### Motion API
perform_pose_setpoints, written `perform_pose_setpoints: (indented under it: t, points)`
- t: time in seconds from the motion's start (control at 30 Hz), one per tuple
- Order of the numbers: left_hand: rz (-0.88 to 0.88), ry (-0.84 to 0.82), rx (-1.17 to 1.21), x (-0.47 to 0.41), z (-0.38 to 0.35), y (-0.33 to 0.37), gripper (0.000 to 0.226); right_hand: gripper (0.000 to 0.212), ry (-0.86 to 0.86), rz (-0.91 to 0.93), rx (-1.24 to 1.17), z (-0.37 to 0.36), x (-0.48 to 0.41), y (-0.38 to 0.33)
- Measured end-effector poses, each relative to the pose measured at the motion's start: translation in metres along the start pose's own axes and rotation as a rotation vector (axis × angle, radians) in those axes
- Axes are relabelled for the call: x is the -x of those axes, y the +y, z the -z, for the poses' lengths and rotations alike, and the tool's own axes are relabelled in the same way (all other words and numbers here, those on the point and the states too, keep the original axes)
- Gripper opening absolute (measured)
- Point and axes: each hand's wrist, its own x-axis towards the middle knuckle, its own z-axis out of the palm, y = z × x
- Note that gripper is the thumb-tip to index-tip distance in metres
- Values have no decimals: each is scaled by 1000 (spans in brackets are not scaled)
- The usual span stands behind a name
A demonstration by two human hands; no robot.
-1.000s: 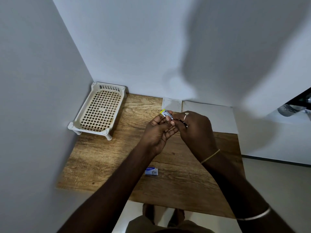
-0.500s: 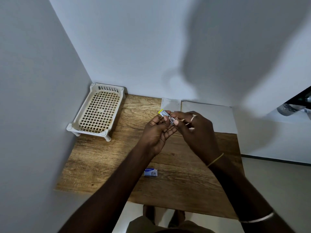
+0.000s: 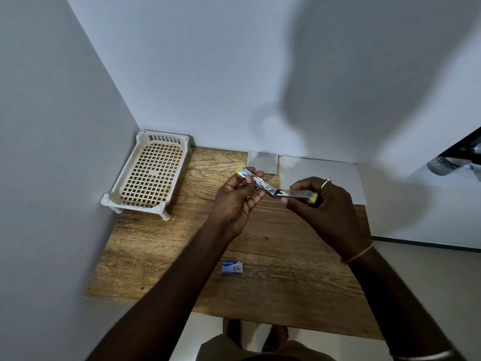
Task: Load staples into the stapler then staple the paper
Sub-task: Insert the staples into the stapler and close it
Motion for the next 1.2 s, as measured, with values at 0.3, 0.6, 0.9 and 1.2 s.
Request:
perform_pose_setpoints:
  t: [0.3, 0.6, 0.9, 1.2]
  points:
    - [4, -24, -11, 8, -8, -15, 23, 20, -64, -30, -102, -21, -24, -14]
    - [-65, -42, -67, 17, -8, -21, 19, 48, -340, -456, -686, -31, -21, 6]
    - [-278, -152, -643, 28, 3, -5, 22, 40, -358, -289, -452, -19, -18, 13]
    - [-355, -113, -641, 22, 8, 6, 34, 19, -159, -130, -65, -22, -18, 3]
